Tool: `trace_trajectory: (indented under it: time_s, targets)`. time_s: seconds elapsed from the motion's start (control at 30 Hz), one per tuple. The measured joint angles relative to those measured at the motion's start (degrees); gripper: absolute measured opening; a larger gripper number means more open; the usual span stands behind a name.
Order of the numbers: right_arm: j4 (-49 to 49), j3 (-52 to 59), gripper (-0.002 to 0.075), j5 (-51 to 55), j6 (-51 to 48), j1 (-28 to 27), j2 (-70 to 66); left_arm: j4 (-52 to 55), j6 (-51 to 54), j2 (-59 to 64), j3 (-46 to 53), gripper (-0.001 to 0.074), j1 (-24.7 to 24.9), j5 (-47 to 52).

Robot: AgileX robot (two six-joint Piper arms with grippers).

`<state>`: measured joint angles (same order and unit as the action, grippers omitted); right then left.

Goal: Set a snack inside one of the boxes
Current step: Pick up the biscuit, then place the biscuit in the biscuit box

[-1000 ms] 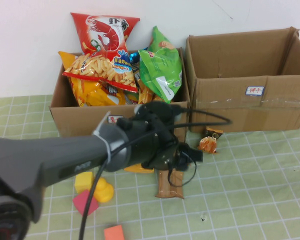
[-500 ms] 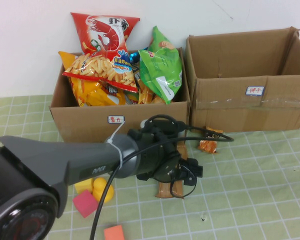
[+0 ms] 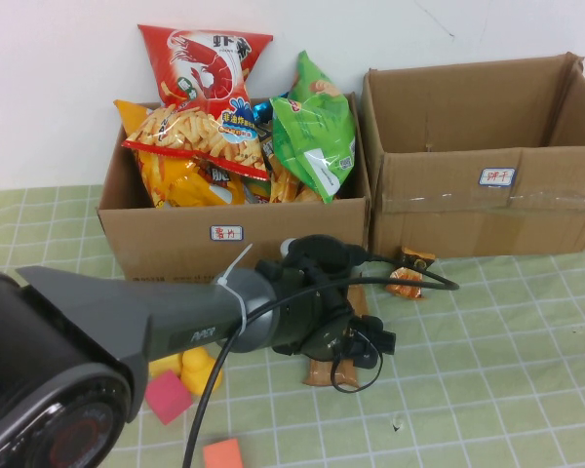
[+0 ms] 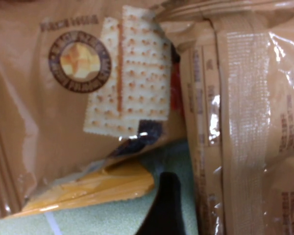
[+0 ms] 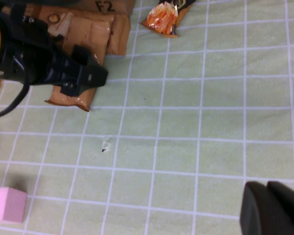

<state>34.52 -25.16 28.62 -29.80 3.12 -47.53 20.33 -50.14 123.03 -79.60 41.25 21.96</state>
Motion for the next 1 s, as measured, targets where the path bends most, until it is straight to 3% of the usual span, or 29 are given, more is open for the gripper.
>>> trace_trajectory:
  time_s: [0.13, 0.2, 0.57, 0.8, 1.0]
  targets:
    - [0.0, 0.0, -0.0002, 0.0, 0.0, 0.0, 0.0, 0.1, 0.0, 0.1, 0.0, 0.0512, 0.0, 0.0]
    - [0.0, 0.0, -0.0002, 0.0, 0.0, 0.0, 0.0, 0.1, 0.0, 0.2, -0.2, 0.0435, 0.0, 0.1]
    - [0.0, 0.0, -0.0002, 0.0, 0.0, 0.0, 0.0, -4.1, 2.5, -2.2, -0.3, 0.0430, 0.0, 4.0]
    - [0.0, 0.0, -0.0002, 0.0, 0.0, 0.0, 0.0, -14.7, 15.3, -9.5, -0.3, 0.0430, 0.6, 5.4]
    - [0.2, 0.0, -0.0002, 0.0, 0.0, 0.0, 0.0, -20.3, 25.6, -15.0, -0.3, 0.0430, 3.0, -7.7]
